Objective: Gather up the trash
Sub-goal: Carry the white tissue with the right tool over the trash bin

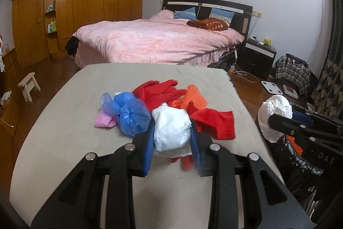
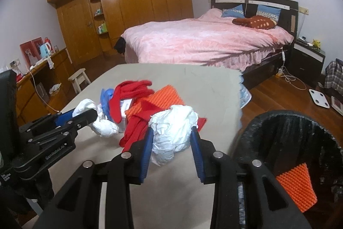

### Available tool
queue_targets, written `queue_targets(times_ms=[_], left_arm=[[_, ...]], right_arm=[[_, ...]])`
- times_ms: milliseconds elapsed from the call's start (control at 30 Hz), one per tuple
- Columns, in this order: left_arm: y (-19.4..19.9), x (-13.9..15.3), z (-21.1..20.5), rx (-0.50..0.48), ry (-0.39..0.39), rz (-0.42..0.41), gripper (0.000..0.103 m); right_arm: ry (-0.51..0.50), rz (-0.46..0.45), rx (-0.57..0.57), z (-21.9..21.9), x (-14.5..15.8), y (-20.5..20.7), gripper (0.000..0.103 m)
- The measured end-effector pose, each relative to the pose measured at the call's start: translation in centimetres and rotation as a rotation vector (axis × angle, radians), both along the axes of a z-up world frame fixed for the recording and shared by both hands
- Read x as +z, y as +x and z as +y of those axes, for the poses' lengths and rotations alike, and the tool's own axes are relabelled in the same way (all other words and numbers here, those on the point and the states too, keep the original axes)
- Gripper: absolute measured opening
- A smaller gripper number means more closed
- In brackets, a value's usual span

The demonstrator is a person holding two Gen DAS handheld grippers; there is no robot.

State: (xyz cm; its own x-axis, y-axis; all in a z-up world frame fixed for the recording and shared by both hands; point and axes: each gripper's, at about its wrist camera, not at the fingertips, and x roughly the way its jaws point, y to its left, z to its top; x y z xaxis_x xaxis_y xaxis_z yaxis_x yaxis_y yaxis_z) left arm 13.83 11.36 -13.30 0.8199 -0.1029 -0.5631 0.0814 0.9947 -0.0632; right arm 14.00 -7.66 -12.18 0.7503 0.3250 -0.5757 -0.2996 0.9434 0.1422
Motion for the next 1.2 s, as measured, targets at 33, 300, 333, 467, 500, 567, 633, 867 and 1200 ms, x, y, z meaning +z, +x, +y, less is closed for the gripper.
queue_targets(times_ms=[33,300,333,467,500,567,633,867,1200], left_arm=[[0.0,0.3,-0.4,-0.007,-0.003,-0.004,0.029],[-0.3,2.0,-3.4,-0.077,-0.006,-0.041,0.029],[-0.4,2.3,-4.2,-0.093,-0.008,-0.044,0.029],[-0.4,2.7,-6.3,-0.139,-0.017,-0.051,0.029],[-0.4,2.8,-6.7,-0.15,-0.019,-0.052,0.029],[-0.4,2.9,-8.1,-0.177,-0.022,-0.054,0.029],[-0.3,3.0,-9.3,-0.202,-0.027,-0.054,0.029],[0.0,3.1,-14.3,-0.304,-0.031,-0.065,0.029],[0.7,2.6,-20.0,-0.407,-0.037,-0.065,0.029]], right_arm=[[0.0,-0.008,-0.008,-0.3,0.3,-0.1,0.035],[0.01,-0.039,-0.098,-4.3,1.8,-0.8,0.035],[0.01,-0.041,-0.11,-4.8,2.0,-0.9,0.035],[0.007,-0.045,-0.167,-7.2,2.2,-1.5,0.035],[0.004,-0.045,-0.183,-7.9,2.2,-1.7,0.035],[0.0,-0.045,-0.209,-9.0,2.3,-2.1,0.035],[-0.004,-0.045,-0.237,-10.2,2.3,-2.4,0.035],[-0.015,-0.049,-0.335,-14.6,2.5,-3.5,0.035],[-0.032,-0.045,-0.427,-19.4,2.1,-4.8,0.035]])
